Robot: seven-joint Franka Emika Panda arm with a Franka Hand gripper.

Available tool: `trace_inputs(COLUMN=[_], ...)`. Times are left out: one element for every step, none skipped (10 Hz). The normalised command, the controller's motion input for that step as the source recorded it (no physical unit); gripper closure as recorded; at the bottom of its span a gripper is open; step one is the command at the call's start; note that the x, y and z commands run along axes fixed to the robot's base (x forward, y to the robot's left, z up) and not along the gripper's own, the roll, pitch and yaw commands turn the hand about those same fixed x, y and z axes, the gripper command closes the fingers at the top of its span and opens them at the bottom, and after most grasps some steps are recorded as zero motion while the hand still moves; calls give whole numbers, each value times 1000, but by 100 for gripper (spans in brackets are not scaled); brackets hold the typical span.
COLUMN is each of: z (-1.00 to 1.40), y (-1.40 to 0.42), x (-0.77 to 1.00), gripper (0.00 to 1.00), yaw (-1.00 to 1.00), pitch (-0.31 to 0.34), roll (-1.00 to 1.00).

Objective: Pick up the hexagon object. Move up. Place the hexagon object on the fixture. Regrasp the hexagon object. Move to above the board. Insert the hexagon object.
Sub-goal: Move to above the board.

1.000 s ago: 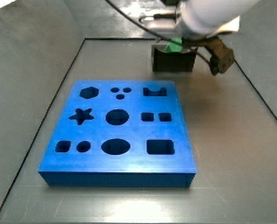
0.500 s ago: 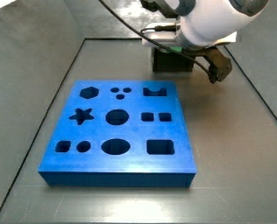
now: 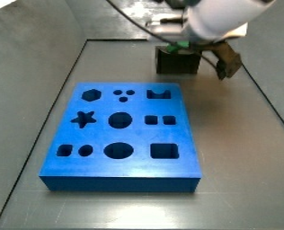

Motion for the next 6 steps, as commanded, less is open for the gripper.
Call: trace_inputs(z=[1000, 1000, 1000, 1000, 1000, 1000], y=[-13, -14, -15, -14, -16, -16], x=[82, 80, 77, 74, 72, 70], gripper=[100, 100, 100, 100, 100, 100], yaw=[66, 77, 91, 98, 103, 102], pitch=[115, 111, 103, 99, 83, 76], roll=[18, -7, -22, -30, -31, -30])
